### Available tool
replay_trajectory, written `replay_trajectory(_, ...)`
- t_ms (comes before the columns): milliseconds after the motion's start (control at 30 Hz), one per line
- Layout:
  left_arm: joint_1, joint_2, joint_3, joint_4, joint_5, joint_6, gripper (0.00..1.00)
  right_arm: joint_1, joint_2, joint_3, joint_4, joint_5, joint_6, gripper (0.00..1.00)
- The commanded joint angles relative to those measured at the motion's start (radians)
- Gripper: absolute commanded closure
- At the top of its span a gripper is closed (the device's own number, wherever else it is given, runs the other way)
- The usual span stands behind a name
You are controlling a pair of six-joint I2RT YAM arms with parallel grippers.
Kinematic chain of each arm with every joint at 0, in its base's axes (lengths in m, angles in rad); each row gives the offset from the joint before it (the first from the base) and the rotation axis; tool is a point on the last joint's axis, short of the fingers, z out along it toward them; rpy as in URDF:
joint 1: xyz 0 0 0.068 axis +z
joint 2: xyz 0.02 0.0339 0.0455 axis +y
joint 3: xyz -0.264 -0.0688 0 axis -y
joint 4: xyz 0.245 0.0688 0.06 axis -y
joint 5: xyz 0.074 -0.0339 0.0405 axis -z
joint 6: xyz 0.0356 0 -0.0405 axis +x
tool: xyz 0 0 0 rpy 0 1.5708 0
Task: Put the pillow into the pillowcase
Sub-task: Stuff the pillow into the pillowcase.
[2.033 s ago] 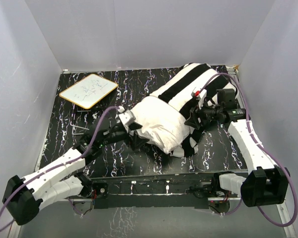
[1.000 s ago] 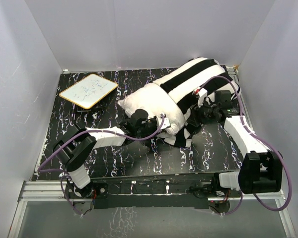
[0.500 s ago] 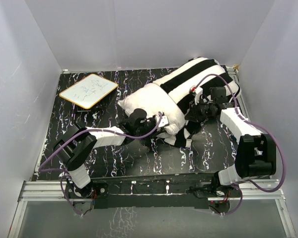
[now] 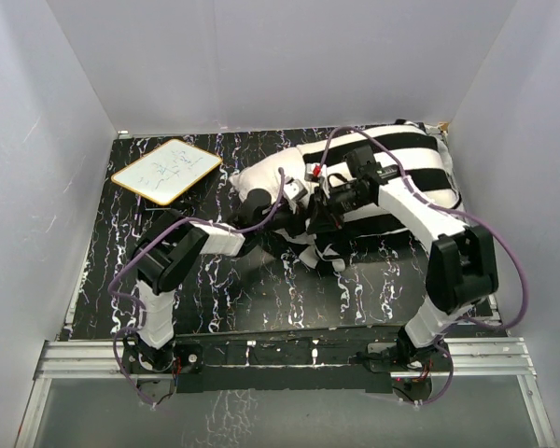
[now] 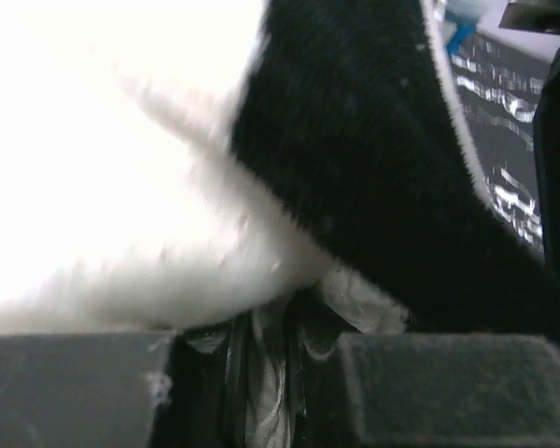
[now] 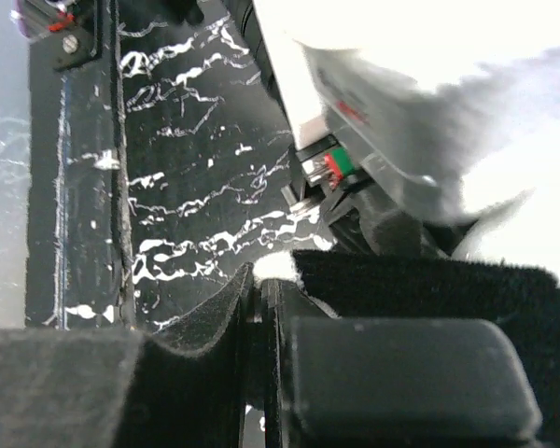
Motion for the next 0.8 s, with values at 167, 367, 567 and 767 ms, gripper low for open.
replay_trajectory(167,-0.043,0.199,-0.021,0.823,-0.108,-0.575,1.0,0.02,-0.054,-0.058,0.209,-0.229,0.351,0.92)
replay_trajectory(367,-0.058,0.256,-0.01,0.958,0.172,-0.721,0.73,-0.166,-0.136,-0.227,0.374,-0.053,0.485,0.9)
replay_trajectory(567,-0.023,0.016,-0.379,0.827,0.175,-0.623,0.35,-0.268,-0.083,-0.24,0.157,0.071,0.2,0.56)
replay_trajectory(767,0.065,-0.337,-0.417,0.186,0.265,-0.458,0.26,-0.277,-0.154,-0.222,0.109,0.086,0.112,0.48)
